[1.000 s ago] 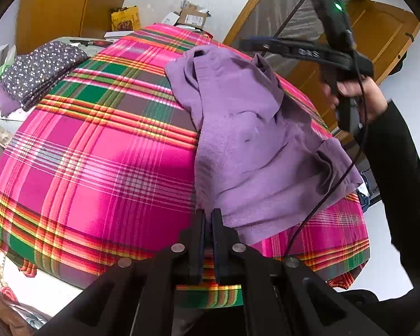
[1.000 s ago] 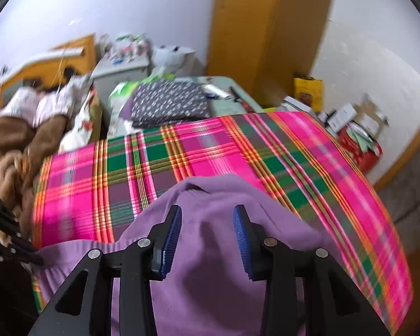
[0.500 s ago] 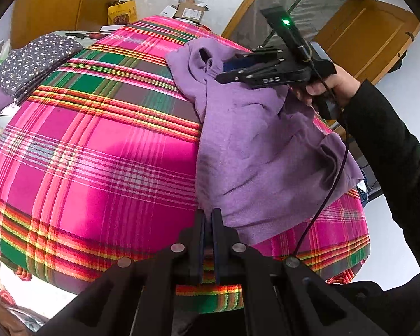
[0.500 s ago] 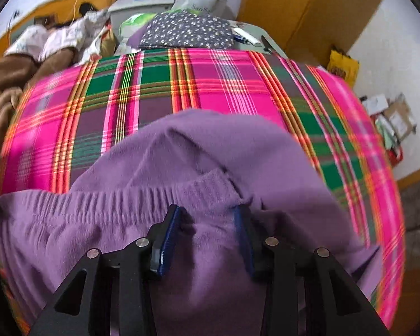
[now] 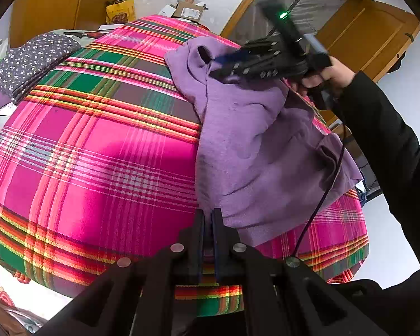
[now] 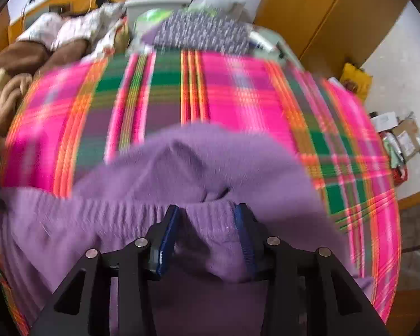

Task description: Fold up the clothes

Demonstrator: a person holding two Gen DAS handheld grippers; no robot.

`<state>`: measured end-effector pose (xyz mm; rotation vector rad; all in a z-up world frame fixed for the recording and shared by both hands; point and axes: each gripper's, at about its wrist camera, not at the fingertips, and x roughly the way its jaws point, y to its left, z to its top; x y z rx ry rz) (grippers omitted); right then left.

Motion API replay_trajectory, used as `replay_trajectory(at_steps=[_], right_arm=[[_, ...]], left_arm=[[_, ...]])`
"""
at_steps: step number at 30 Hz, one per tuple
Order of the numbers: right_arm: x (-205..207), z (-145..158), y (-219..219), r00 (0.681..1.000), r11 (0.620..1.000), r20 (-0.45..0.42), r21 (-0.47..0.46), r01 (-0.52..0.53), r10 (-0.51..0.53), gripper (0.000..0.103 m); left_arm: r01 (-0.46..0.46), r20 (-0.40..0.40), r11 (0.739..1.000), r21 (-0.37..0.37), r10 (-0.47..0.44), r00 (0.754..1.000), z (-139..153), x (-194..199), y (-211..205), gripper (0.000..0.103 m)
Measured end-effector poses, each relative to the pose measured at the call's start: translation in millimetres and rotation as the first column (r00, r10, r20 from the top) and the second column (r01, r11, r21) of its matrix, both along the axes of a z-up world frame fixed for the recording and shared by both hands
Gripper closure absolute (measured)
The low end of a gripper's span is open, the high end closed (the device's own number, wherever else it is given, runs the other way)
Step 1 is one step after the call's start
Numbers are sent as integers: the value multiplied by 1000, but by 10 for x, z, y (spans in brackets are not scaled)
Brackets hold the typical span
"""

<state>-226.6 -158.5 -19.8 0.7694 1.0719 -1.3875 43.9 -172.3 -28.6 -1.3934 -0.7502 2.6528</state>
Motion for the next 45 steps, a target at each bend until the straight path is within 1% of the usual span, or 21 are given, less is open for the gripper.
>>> replay_trajectory(at_steps=[2,5,7,9,12,13,14,15,16,17,18,20,24,27,29,31,34,36,39,43,45], right_arm=[[-97,-30,-3,999,1000,43,-7,15,-15,58],[-143,-32,-10,999,1000,50,5,1,-1,56],[-176,-36,-36,998,1000,57,21,1,-3,48],[-201,-48,-63,998,999,67,38,6,-8,43],[-281,-70,-52,988,998,146,50,42,-49,43],[-304,-75,-29,983,997,172,51,57,-65,49],[-269,-75,-12,983,998,176,37,53,-59,55],[-233,-74,5,982,999,179,23,49,-52,66],[-164,-49,36,988,999,148,3,47,-47,79],[-108,-31,71,990,999,129,-9,52,-50,85],[-66,-11,100,993,998,107,-22,57,-54,88],[23,59,178,996,996,63,-59,71,-67,89],[79,370,402,991,972,21,-192,132,-130,90],[125,692,595,984,936,-4,-307,170,-180,91],[181,851,719,976,913,-29,-363,189,-214,92],[219,1041,926,965,877,-45,-429,215,-258,92],[309,1216,1093,944,830,-59,-497,254,-325,92],[311,1317,1199,929,801,-50,-525,288,-367,92],[238,1424,1475,894,742,-31,-572,350,-446,93],[163,1517,1834,838,658,-4,-620,426,-546,93],[112,1609,2073,790,601,-2,-650,465,-613,93]], left_arm=[[4,0,1000,-1,-4,1000,2,-5,0,98],[12,1,1000,-3,-12,1000,3,-8,-8,97],[14,2,1000,-3,-14,1000,3,-10,-11,97],[14,2,1000,-2,-14,1000,2,-10,-14,97],[10,7,1000,-3,-9,1000,5,-15,-14,96],[8,9,1000,-3,-8,1000,4,-19,-11,96],[7,11,1000,-5,-6,1000,4,-24,-5,96],[5,13,1000,-9,-5,1000,5,-29,1,96],[7,14,1000,-14,-7,1000,7,-35,9,96],[10,15,1000,-20,-10,1000,9,-41,17,96],[12,15,1000,-28,-12,1000,13,-47,29,96],[17,15,999,-50,-16,1000,26,-58,56,96],[18,3,994,-110,-18,1000,75,-62,141,97],[14,-19,988,-156,-17,1000,150,-77,207,98],[14,-34,984,-176,-20,999,211,-104,235,99],[20,-53,979,-201,-31,998,297,-162,282,99],[40,-82,973,-226,-60,995,416,-259,374,99],[52,-101,968,-244,-79,992,495,-324,435,99],[70,-129,960,-270,-108,986,613,-422,527,99],[117,-158,948,-297,-170,973,754,-637,727,99],[150,-176,941,-304,-211,961,844,-780,878,99]])
